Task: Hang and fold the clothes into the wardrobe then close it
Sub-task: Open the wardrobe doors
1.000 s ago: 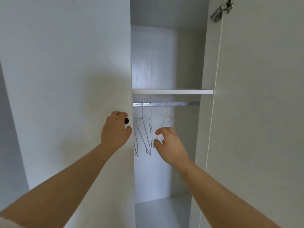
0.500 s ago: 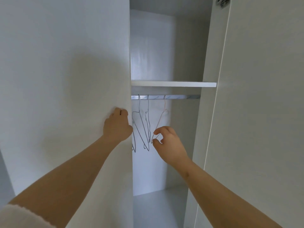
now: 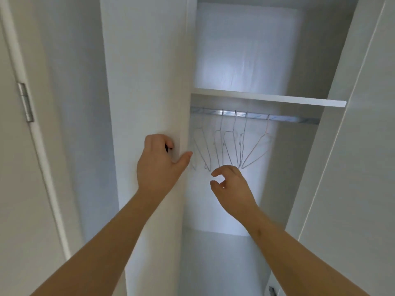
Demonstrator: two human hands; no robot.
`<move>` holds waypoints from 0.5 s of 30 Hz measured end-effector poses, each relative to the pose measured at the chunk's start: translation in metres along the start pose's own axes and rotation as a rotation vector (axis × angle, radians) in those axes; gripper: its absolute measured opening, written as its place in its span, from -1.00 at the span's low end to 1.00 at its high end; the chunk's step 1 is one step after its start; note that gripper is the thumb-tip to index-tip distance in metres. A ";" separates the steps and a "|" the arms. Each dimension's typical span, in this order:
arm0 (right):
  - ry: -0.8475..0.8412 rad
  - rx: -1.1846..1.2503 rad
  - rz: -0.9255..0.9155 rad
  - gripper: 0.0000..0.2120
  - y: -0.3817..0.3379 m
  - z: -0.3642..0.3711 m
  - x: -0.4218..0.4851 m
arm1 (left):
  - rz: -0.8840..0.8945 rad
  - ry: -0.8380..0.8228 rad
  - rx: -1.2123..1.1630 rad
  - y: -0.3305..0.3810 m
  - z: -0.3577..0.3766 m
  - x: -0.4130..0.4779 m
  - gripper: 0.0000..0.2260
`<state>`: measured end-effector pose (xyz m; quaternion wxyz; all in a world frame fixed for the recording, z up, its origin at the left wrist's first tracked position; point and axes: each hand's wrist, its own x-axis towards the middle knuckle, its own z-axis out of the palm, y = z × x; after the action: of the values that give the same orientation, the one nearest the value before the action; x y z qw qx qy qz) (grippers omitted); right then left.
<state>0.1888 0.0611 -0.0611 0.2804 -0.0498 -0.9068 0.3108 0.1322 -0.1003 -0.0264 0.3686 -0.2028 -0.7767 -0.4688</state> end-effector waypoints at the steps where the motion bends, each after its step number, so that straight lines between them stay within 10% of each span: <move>1: -0.027 0.021 -0.025 -0.81 -0.009 0.008 -0.005 | -0.030 0.013 -0.004 -0.003 -0.014 -0.004 -0.62; 15: -0.221 0.153 -0.214 -0.82 -0.116 0.077 -0.036 | -0.245 0.087 0.130 -0.076 -0.143 -0.037 -0.41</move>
<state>0.1873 -0.0829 -0.0594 0.2135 0.1029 -0.9060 0.3508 0.1606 -0.2605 -0.0573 0.3544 -0.0618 -0.8075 -0.4674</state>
